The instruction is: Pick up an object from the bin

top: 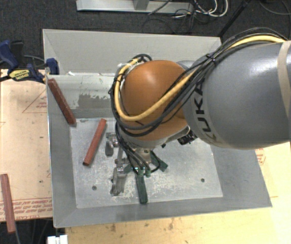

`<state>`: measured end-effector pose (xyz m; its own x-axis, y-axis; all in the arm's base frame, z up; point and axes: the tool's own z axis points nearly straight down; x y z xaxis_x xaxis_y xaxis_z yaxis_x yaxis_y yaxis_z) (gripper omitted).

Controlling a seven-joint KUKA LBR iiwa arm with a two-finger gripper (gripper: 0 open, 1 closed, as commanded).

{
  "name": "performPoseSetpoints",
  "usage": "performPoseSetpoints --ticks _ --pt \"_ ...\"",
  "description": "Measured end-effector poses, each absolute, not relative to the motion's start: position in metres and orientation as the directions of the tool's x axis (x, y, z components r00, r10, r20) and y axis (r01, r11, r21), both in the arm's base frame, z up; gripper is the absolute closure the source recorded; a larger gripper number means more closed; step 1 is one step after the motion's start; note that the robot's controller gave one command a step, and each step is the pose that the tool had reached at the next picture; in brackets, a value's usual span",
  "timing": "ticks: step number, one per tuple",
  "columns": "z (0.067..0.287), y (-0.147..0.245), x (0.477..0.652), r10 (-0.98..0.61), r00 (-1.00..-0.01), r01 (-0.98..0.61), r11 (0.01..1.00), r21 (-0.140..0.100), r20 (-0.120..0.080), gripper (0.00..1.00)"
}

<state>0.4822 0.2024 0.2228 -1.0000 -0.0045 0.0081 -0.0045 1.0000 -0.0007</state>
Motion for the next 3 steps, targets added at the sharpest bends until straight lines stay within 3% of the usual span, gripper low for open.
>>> performPoseSetpoints --ticks 1,2,3 --pt "0.117 0.133 0.544 0.471 -0.882 0.471 0.882 -0.003 0.003 0.0" --pt "0.069 0.056 0.562 0.504 -0.864 0.504 0.864 -0.001 0.002 0.0" --pt "0.071 0.059 0.563 0.499 -0.867 0.499 0.867 0.002 -0.001 1.0"
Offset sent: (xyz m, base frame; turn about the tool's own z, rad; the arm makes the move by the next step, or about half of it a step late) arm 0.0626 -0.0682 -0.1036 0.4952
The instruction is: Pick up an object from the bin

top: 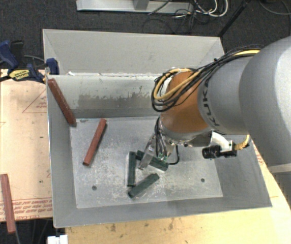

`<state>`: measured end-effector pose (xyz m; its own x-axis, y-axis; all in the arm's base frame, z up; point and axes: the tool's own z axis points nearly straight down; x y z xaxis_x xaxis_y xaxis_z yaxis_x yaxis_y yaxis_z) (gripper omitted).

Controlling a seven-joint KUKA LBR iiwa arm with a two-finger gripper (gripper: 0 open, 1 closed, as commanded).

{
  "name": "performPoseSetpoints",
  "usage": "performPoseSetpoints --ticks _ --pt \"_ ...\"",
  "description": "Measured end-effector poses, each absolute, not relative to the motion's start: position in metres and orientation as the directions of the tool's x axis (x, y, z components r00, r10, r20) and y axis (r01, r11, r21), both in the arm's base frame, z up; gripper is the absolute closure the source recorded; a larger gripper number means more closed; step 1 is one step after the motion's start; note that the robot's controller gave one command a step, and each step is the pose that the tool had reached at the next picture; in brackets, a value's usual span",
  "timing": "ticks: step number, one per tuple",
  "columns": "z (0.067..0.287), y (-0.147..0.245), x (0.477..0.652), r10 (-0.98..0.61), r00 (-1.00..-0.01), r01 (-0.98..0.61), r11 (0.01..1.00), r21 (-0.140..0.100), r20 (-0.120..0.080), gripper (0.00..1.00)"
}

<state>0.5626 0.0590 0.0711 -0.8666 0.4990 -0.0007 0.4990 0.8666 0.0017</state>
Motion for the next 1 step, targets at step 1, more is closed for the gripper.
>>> performPoseSetpoints --ticks 1 --pt "0.216 0.0647 0.6089 0.502 -0.865 0.502 0.865 0.007 -0.01 1.0"
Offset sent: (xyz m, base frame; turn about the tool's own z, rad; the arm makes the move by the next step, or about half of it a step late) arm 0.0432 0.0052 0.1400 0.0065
